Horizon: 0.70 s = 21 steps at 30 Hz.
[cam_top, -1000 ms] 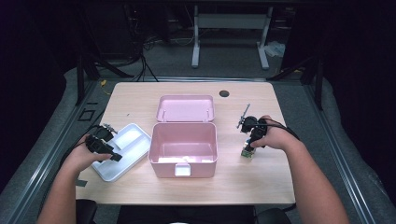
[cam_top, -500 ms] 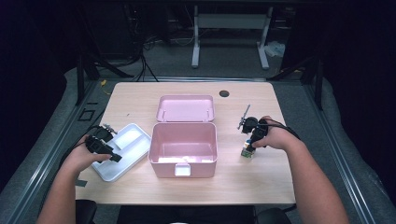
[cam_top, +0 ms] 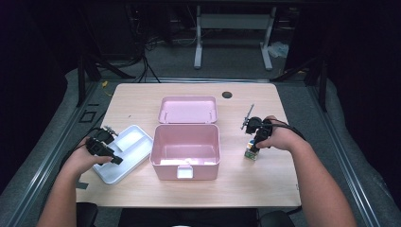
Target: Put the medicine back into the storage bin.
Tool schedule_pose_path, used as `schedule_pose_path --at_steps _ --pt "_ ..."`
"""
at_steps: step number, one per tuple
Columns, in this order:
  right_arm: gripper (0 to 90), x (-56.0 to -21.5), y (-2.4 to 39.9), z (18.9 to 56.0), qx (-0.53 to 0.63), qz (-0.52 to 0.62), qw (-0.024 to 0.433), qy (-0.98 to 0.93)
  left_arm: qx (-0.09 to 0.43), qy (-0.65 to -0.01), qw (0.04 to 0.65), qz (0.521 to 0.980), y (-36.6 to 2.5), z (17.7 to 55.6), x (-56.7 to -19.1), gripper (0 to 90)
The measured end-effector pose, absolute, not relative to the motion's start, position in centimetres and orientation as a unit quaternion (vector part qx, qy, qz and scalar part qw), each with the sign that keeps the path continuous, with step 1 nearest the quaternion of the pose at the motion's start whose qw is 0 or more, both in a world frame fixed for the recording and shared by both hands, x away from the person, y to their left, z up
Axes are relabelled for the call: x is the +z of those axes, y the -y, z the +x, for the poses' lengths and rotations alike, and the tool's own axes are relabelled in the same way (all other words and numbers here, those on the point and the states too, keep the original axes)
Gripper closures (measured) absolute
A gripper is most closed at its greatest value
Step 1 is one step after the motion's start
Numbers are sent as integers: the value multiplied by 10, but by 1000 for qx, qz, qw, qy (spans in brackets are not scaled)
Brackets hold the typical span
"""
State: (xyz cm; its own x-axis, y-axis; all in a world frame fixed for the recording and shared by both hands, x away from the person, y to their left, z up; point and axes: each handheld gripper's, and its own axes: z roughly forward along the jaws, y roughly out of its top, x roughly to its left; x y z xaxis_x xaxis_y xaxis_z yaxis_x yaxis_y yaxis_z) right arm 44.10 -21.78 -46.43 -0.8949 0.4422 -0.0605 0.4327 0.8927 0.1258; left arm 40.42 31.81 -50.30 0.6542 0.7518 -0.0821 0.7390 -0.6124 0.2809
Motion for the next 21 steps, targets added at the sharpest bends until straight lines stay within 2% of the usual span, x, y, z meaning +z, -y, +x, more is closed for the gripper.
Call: schedule_pose_path --at_steps 14,21 --pt "460 -422 195 433 56 177 64 -981 21 -417 151 896 -320 403 -502 370" --pt "460 -405 180 427 71 125 57 -988 20 -417 150 896 -321 403 -502 370"
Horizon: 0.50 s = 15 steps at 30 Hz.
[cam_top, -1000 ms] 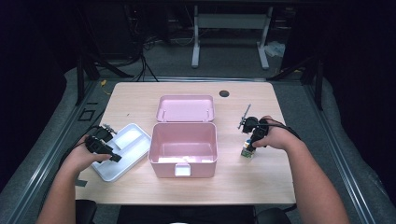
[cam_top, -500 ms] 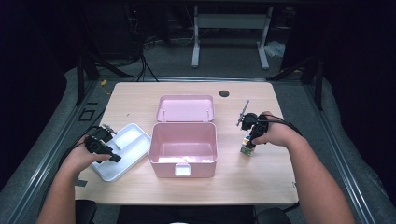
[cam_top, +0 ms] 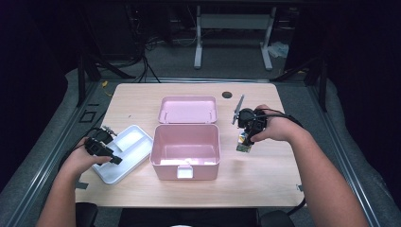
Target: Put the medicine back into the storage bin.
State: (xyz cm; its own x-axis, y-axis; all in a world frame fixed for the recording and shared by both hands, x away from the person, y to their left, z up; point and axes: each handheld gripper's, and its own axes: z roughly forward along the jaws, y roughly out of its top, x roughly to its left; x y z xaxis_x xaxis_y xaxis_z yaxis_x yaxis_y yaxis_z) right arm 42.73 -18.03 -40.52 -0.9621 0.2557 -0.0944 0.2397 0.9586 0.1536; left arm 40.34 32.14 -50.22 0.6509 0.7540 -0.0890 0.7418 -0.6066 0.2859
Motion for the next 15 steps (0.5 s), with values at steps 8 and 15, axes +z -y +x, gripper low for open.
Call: schedule_pose_path --at_steps 8,15 --pt "461 -389 163 422 73 77 52 -993 19 -417 151 896 -321 403 -503 371" --pt "461 -370 148 417 73 56 45 -995 18 -416 150 897 -320 403 -503 371"
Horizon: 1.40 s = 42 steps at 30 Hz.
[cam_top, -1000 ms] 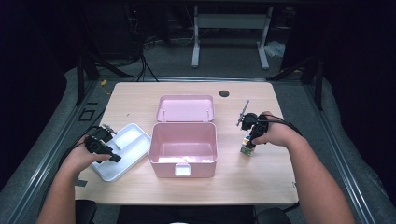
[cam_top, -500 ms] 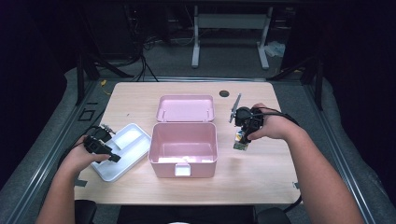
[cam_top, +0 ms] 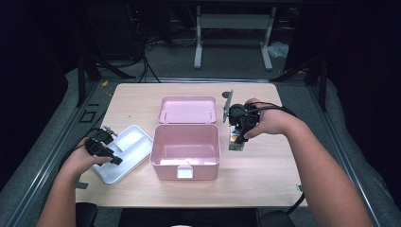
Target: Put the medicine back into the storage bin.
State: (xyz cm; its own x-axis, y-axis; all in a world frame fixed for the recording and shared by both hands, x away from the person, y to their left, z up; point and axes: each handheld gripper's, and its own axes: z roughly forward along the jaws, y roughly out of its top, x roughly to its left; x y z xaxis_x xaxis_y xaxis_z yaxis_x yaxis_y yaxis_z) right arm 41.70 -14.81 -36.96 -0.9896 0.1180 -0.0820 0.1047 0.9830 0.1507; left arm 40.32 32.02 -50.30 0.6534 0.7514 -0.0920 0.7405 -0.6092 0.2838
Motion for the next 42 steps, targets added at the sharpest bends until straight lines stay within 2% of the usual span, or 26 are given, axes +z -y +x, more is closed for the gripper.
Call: schedule_pose_path --at_steps 11,21,33,42 --pt "461 -343 120 408 68 26 41 -997 16 -414 151 897 -320 403 -503 372" --pt "461 -334 91 404 81 13 36 -996 15 -413 152 898 -319 403 -503 372" --pt "461 -349 62 408 86 -2 34 -996 14 -411 151 899 -321 403 -504 372" --pt "461 -381 58 413 88 4 25 -996 15 -411 148 899 -320 403 -505 372"
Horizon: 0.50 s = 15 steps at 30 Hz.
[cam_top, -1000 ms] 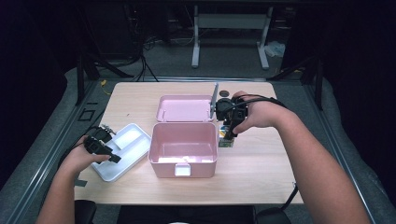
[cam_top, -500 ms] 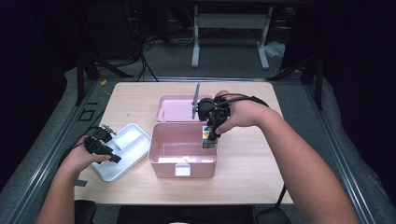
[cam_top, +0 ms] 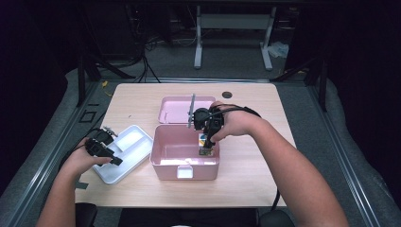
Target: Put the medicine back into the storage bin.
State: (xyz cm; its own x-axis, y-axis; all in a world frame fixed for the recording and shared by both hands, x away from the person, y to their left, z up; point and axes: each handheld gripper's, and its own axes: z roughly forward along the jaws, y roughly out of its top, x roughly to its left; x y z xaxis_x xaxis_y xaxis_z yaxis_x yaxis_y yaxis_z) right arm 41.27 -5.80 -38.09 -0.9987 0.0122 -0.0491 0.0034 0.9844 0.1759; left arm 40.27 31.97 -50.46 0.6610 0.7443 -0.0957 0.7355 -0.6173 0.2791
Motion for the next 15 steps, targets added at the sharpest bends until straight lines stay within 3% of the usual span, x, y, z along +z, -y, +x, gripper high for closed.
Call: schedule_pose_path --at_steps 15 --pt "460 -424 59 418 86 24 24 -996 13 -413 142 900 -320 403 -507 372"
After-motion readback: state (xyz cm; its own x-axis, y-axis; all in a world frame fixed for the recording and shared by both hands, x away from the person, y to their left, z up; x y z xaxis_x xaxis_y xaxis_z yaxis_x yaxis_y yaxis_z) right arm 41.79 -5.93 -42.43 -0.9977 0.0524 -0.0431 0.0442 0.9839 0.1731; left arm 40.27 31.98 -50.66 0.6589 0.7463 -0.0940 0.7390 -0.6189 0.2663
